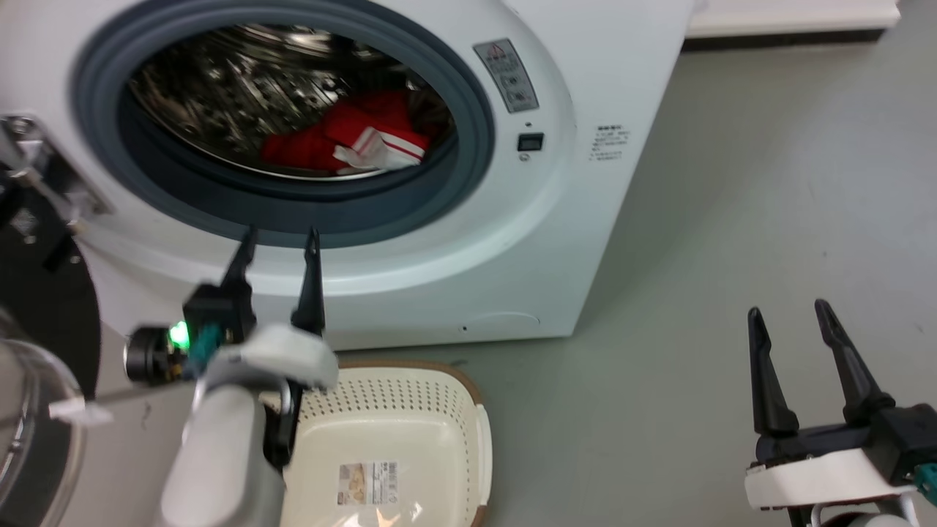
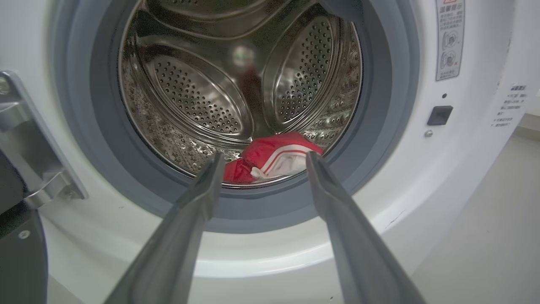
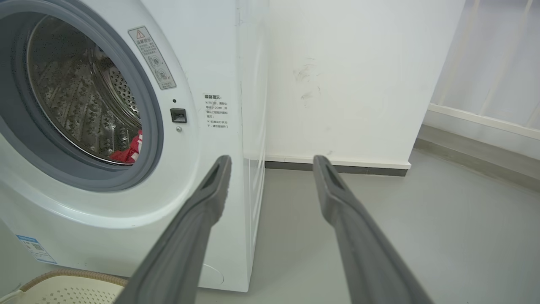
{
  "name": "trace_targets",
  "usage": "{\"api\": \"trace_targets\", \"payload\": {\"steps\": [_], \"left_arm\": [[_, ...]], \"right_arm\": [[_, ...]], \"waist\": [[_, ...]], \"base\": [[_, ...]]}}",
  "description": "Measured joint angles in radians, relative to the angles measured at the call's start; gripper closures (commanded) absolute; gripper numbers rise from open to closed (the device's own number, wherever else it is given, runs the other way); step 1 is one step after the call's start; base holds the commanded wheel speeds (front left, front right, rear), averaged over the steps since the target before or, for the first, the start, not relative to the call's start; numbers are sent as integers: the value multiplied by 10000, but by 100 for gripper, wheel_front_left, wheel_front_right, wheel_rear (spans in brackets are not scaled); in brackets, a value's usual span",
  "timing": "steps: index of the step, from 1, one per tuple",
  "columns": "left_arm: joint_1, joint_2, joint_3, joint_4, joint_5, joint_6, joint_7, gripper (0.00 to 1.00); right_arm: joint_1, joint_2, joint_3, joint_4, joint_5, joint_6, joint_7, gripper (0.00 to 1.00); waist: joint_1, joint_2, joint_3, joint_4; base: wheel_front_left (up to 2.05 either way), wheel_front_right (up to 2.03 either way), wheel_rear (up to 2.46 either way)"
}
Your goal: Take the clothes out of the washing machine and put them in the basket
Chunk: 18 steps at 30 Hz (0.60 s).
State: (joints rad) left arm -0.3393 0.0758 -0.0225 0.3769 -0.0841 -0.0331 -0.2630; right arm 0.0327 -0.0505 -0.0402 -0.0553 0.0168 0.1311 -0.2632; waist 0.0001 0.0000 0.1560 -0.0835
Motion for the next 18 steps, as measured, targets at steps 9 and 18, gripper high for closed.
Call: {"api": "trace_targets", "payload": {"steps": [9, 18], "left_arm": [[-3870, 974, -316, 3421, 464, -380, 178, 0], [-6929, 1695, -721, 5528, 637, -732, 1032, 0]], "right_arm": [[-768, -8, 224, -75, 174, 0, 0, 0], [-1408, -13, 573, -155, 681, 0, 0, 0]], "waist": [[1, 0, 1275, -738], [2, 0, 2667, -1589]], "base": [[0, 0, 0], [0, 0, 0]]}}
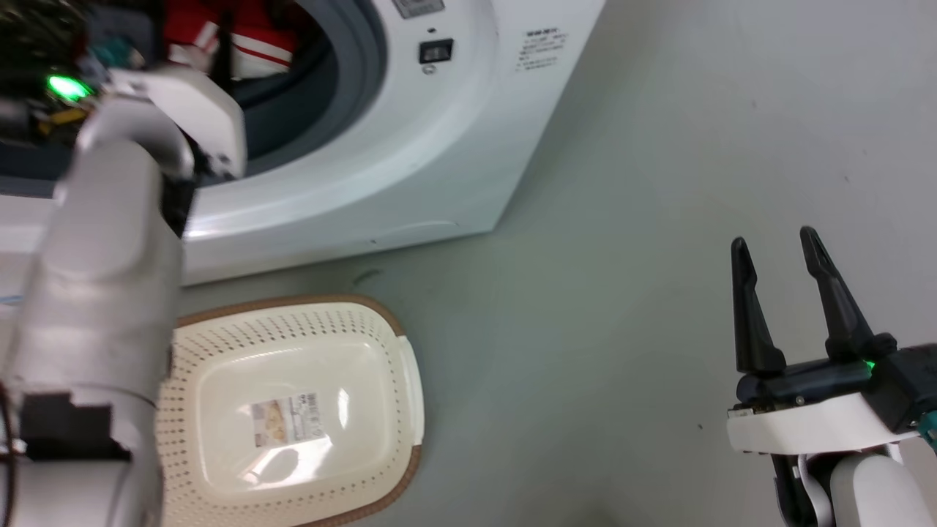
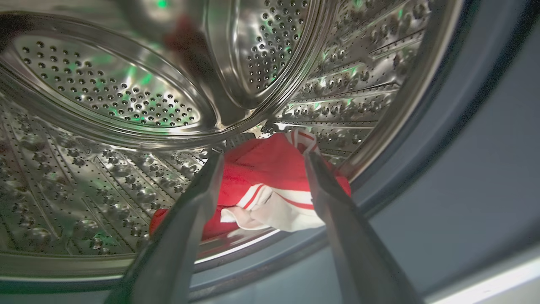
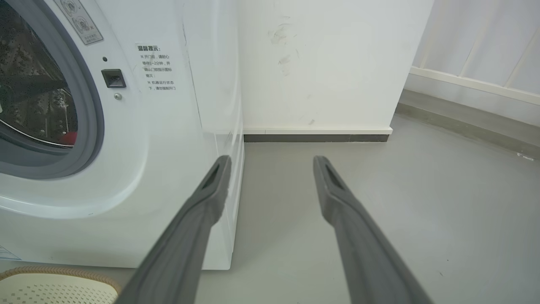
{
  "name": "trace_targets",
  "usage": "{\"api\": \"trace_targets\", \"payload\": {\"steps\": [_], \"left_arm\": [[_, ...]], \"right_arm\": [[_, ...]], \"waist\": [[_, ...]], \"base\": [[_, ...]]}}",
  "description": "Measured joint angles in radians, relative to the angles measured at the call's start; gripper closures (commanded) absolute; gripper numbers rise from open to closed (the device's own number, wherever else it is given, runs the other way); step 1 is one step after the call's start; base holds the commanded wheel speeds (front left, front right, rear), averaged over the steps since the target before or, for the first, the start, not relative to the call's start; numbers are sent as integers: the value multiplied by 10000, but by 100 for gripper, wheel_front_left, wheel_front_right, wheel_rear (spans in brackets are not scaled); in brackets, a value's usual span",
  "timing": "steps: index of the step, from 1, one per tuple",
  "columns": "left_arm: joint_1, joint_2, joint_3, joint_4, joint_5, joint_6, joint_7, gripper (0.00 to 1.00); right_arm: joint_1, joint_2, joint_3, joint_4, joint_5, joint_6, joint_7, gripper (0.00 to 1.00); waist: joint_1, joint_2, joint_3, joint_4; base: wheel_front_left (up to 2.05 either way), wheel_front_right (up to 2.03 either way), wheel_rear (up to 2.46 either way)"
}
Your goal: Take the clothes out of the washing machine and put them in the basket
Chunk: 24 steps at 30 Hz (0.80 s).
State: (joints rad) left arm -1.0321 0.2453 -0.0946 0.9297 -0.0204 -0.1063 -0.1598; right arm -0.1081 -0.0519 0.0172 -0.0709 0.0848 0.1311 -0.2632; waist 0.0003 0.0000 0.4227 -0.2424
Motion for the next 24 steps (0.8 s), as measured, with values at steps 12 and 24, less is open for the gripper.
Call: {"api": "trace_targets", "payload": {"steps": [12, 24], "left_arm": [[-3547, 1110, -516, 1801, -456, -219, 2608, 0], [-5280, 1662, -2115, 2479, -1313, -226, 5089, 0]], "right_arm": [[-814, -2, 265, -211, 711, 0, 0, 0], [-1203, 2, 453, -263, 1177, 0, 0, 0]], "waist": [[-1, 0, 1944, -1067], [-1, 0, 3293, -1594]], "base": [[0, 0, 0], [0, 0, 0]]}}
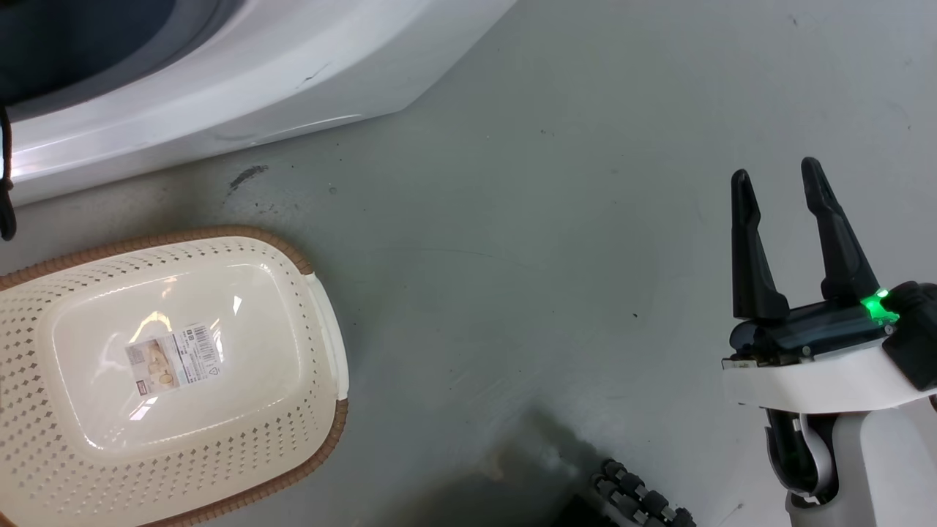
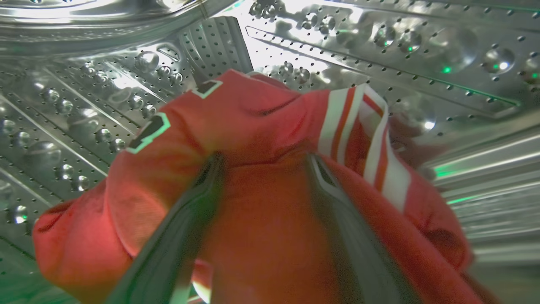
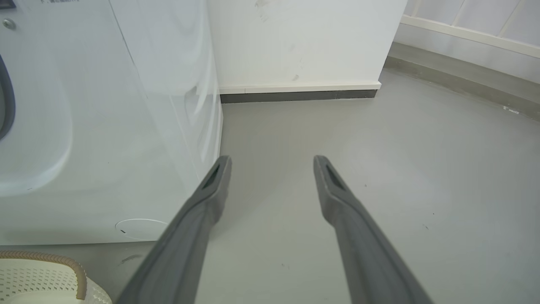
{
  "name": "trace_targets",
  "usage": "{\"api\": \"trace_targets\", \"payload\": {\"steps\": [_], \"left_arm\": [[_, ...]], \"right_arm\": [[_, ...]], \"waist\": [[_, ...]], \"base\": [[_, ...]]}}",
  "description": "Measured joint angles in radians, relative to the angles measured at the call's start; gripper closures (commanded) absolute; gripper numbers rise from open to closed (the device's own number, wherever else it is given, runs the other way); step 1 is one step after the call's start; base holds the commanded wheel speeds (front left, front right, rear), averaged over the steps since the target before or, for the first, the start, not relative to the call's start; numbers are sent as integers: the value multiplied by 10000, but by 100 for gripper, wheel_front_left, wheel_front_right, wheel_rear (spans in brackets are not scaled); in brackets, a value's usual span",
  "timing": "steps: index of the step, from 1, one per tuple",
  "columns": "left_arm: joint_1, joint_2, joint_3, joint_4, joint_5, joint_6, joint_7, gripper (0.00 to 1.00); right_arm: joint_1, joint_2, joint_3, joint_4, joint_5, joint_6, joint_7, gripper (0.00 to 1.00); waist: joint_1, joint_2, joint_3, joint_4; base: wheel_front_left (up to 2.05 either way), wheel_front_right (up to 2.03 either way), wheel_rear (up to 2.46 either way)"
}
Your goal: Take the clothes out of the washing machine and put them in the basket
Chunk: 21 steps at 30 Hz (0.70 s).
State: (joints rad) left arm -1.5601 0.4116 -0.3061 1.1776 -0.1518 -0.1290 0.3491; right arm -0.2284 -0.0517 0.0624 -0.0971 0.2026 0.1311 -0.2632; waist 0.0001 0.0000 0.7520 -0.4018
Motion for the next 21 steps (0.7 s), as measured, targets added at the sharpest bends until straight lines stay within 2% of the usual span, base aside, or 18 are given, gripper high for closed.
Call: {"api": "trace_targets", "payload": {"steps": [6, 7, 8, 9, 14, 21], "left_arm": [[-189, 36, -418, 31, -374, 2, 238, 0], [-196, 38, -472, 35, -433, 10, 290, 17], [-212, 42, -535, 35, -502, 10, 324, 76], [-220, 59, -602, 31, -575, 12, 326, 100], [-121, 90, -882, 25, -999, 0, 153, 100], [884, -125, -1149, -153, -1672, 0, -1145, 100]], "right_arm": [[-140, 2, 13, -29, 10, 0, 0, 0], [-145, 0, 12, -29, 10, 0, 0, 0], [-150, 2, 12, -29, 10, 0, 0, 0], [-153, 2, 12, -29, 10, 0, 0, 0], [-189, 2, -63, -25, -10, 0, 0, 0], [-177, 6, -165, 33, -274, 0, 0, 0]], "waist": [[0, 0, 100, 16], [0, 0, 103, 16], [0, 0, 106, 14], [-1, 0, 107, 9], [0, 0, 24, 25], [-1, 0, -659, 257]], "base": [[0, 0, 0], [0, 0, 0], [0, 0, 0], [0, 0, 0], [0, 0, 0], [0, 0, 0]]}}
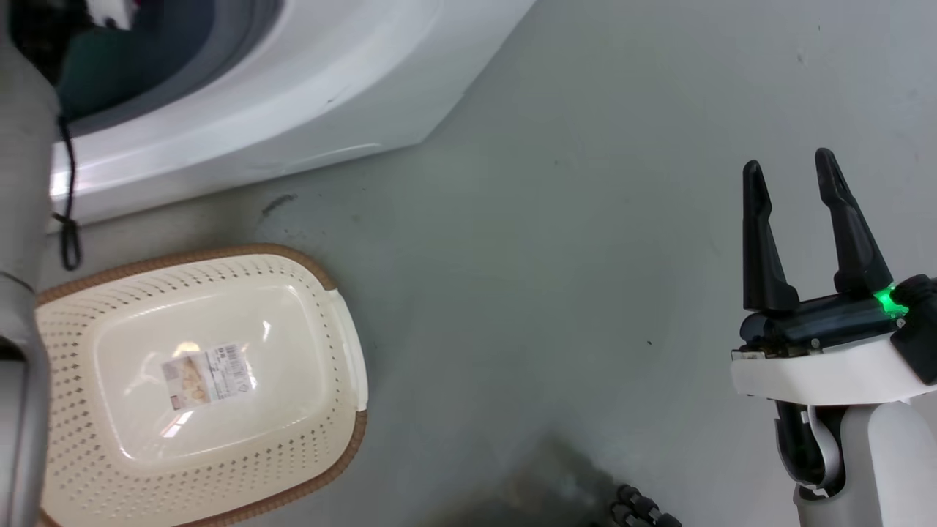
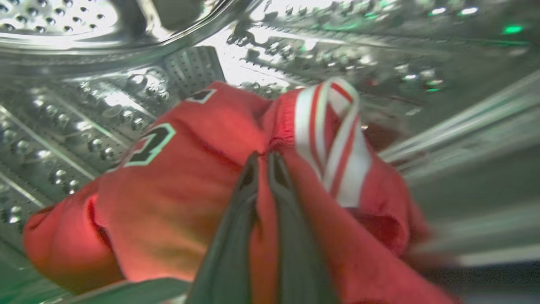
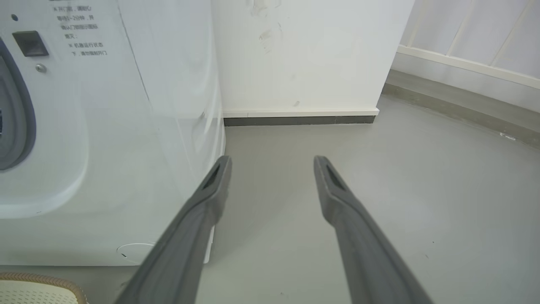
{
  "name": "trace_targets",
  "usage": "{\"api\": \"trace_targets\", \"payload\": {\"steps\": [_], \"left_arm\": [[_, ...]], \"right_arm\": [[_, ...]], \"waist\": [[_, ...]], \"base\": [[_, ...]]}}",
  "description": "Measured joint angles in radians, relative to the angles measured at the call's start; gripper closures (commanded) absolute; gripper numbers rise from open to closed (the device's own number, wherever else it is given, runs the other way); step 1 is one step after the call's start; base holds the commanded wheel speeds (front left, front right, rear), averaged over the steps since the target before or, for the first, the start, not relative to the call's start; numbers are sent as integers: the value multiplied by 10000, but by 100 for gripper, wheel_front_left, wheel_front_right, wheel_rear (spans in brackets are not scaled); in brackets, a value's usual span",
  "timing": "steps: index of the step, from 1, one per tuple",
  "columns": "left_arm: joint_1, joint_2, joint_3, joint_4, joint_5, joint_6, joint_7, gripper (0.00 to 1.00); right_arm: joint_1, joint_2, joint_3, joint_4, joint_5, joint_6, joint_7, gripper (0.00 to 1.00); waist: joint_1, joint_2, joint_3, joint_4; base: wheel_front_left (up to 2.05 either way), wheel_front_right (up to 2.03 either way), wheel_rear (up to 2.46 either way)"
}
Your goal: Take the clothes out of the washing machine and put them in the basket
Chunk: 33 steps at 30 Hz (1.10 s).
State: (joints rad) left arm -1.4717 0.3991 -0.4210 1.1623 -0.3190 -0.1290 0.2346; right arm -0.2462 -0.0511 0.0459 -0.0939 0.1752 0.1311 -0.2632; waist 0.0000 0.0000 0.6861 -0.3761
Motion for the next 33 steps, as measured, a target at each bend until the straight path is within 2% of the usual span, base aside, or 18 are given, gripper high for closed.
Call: {"api": "trace_targets", "payload": {"steps": [10, 20, 27, 33], "left_arm": [[1853, -587, -928, -938, -1266, 0, -2086, 100], [3961, -757, -1582, -2063, -2270, -2, -4272, 100], [5296, -788, -1578, -3356, -2311, 173, -4846, 100], [6437, -445, -1559, -5166, -2197, 658, -4930, 100]], "right_arm": [[226, 10, -357, 109, -750, 0, 0, 0], [893, 8, -466, 366, -1262, 0, -2, 0], [1423, 8, -460, 512, -1521, 0, 0, 0], [1897, 6, -493, 608, -1597, 0, 0, 0]], "waist": [[0, 0, -1176, 972], [-1, 0, -2572, 1961], [-2, 0, -3574, 2582], [-2, 0, -4349, 3010]], "base": [[0, 0, 0], [0, 0, 0], [0, 0, 0], [0, 0, 0]]}}
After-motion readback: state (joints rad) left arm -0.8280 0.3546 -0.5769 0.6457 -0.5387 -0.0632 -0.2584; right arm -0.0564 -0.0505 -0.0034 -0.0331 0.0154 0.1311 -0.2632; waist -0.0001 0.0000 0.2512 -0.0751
